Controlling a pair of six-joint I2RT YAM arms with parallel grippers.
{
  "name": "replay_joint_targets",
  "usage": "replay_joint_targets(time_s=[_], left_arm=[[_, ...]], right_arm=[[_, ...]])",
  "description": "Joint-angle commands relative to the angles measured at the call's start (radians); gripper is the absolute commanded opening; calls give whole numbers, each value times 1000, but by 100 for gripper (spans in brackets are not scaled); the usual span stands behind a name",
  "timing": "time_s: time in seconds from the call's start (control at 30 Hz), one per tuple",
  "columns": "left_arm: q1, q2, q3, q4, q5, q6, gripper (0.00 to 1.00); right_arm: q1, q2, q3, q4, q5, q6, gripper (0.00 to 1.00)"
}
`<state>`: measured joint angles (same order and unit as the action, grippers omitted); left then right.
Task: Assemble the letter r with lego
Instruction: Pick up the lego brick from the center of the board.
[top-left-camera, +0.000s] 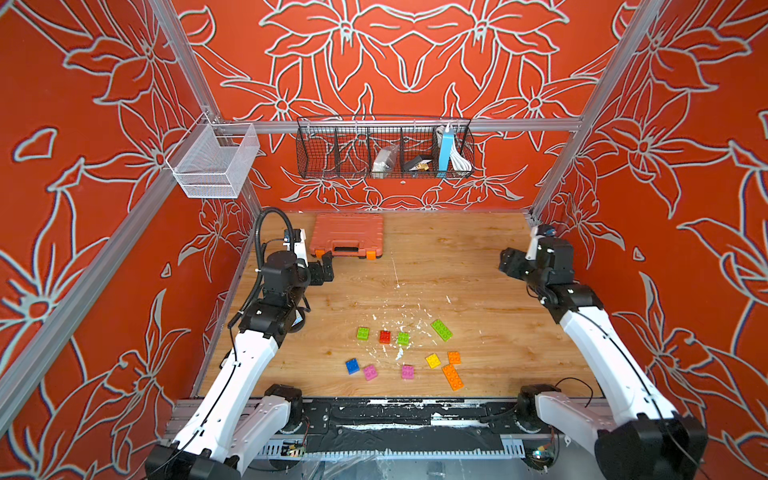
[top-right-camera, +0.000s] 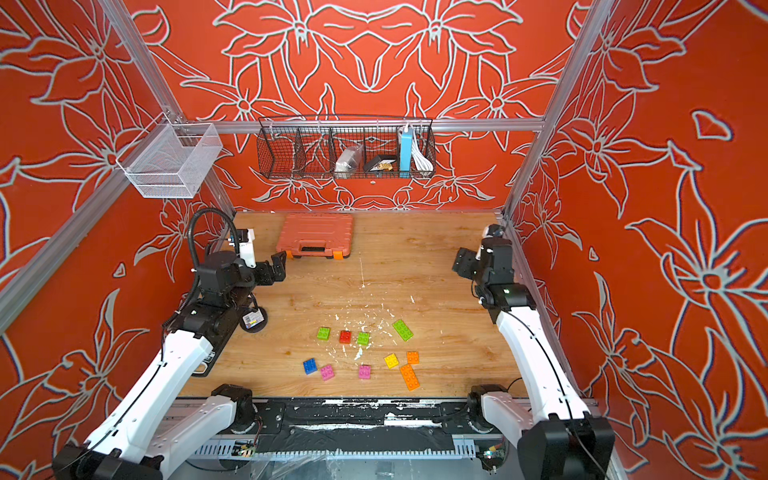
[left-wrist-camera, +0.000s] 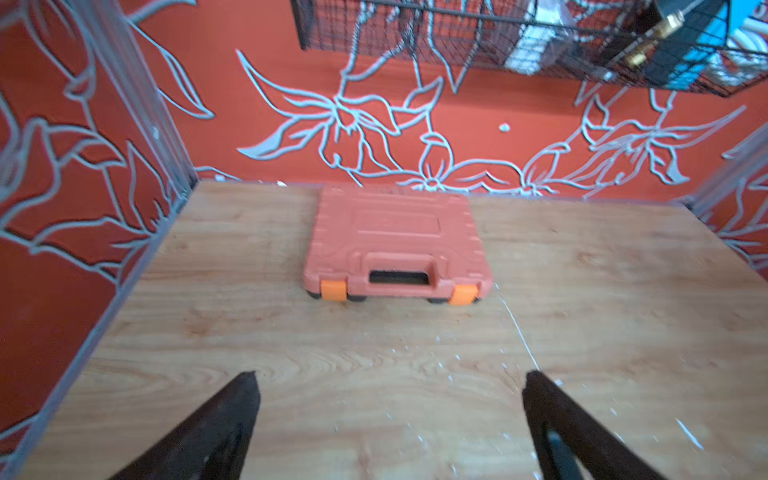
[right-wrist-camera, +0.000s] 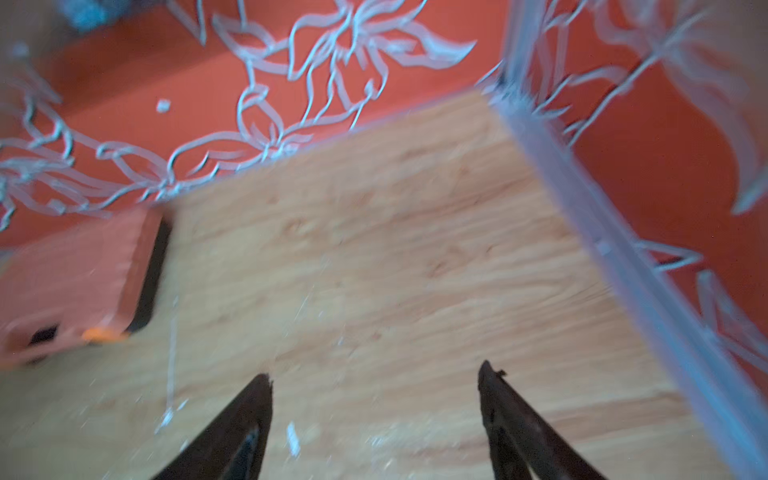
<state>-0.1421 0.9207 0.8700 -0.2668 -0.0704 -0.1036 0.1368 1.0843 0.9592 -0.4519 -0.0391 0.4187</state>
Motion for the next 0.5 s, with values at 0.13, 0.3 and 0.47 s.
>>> replay_joint_targets(time_s=[0.13, 0.3, 0.47], left_arm=[[-71, 30, 105, -552, 62, -138, 100], [-93, 13, 110, -651, 82, -210, 99], [-99, -85, 84, -652, 92, -255, 100]], right_arm=[[341, 106, 79, -424, -253, 185, 69], [548, 252, 180, -428, -200, 290, 68], [737, 441, 351, -449, -138, 320, 70]])
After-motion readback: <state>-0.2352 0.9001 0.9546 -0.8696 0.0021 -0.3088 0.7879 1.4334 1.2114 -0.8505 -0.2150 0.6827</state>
